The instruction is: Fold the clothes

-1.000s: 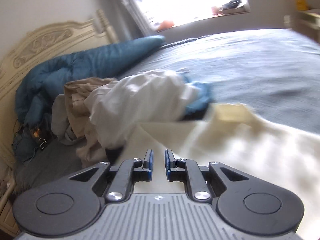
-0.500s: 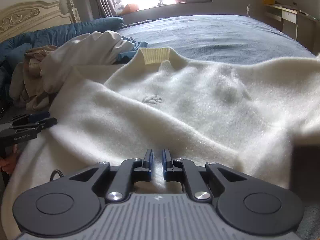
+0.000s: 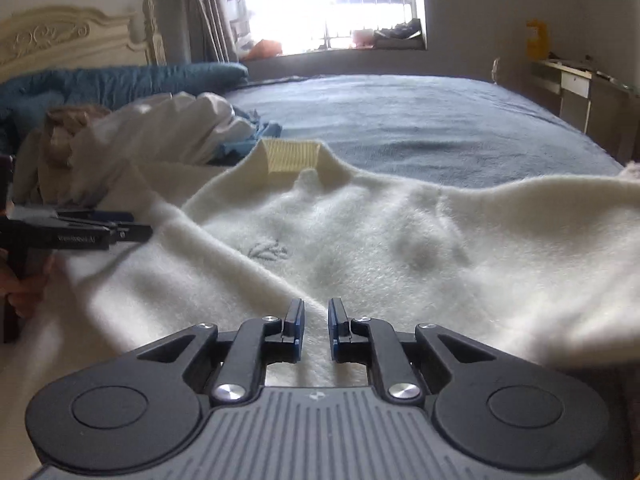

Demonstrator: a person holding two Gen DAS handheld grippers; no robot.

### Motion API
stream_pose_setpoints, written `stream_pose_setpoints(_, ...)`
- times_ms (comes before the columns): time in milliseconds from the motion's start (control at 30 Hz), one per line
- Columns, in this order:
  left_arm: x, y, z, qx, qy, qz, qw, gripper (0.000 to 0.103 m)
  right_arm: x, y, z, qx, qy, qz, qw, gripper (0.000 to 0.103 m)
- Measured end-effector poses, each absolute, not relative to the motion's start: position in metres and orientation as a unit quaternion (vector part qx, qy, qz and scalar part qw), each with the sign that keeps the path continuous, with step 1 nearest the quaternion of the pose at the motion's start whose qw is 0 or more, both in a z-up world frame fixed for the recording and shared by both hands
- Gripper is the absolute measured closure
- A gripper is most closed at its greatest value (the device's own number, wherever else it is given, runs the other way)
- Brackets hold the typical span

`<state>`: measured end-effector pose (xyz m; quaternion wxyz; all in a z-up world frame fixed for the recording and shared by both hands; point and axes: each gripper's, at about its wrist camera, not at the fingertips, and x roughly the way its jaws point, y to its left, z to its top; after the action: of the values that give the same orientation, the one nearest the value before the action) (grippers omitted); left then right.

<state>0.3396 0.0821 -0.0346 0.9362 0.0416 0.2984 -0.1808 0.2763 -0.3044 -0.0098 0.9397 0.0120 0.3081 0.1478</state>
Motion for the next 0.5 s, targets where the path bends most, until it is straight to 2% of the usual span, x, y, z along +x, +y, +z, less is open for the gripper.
stream_pose_setpoints(67, 0.325, 0.082, -0.026, 0.045, 0.283, -0.178, 0.941, 0.048, 0.255, -0.326, 0.009, 0.032, 0.291, 0.127, 0.948, 0.084)
stream_pose_setpoints(100, 0.318, 0.081, -0.021, 0.047, 0.274, -0.179, 0.944, 0.047, 0.243, -0.343, 0.018, 0.061, 0.286, 0.114, 0.949, 0.078)
stream_pose_setpoints(167, 0.305, 0.074, -0.011, 0.041, 0.256, -0.19, 0.947, 0.046, 0.216, -0.386, 0.037, 0.132, 0.266, 0.087, 0.951, 0.072)
stream_pose_setpoints(233, 0.291, 0.064, -0.002, 0.035, 0.242, -0.206, 0.947, 0.045, 0.189, -0.432, 0.049, 0.201, 0.242, 0.051, 0.948, 0.062)
stream_pose_setpoints(300, 0.282, 0.047, 0.0, 0.032, 0.243, -0.23, 0.942, 0.043, 0.164, -0.48, 0.057, 0.264, 0.216, 0.006, 0.94, 0.059)
stream_pose_setpoints(367, 0.273, 0.025, -0.003, 0.034, 0.249, -0.254, 0.934, 0.042, 0.146, -0.528, 0.056, 0.332, 0.201, -0.044, 0.921, 0.047)
stream_pose_setpoints(500, 0.255, -0.012, -0.018, 0.051, 0.268, -0.28, 0.92, 0.042, 0.135, -0.597, 0.028, 0.455, 0.197, -0.086, 0.864, 0.045)
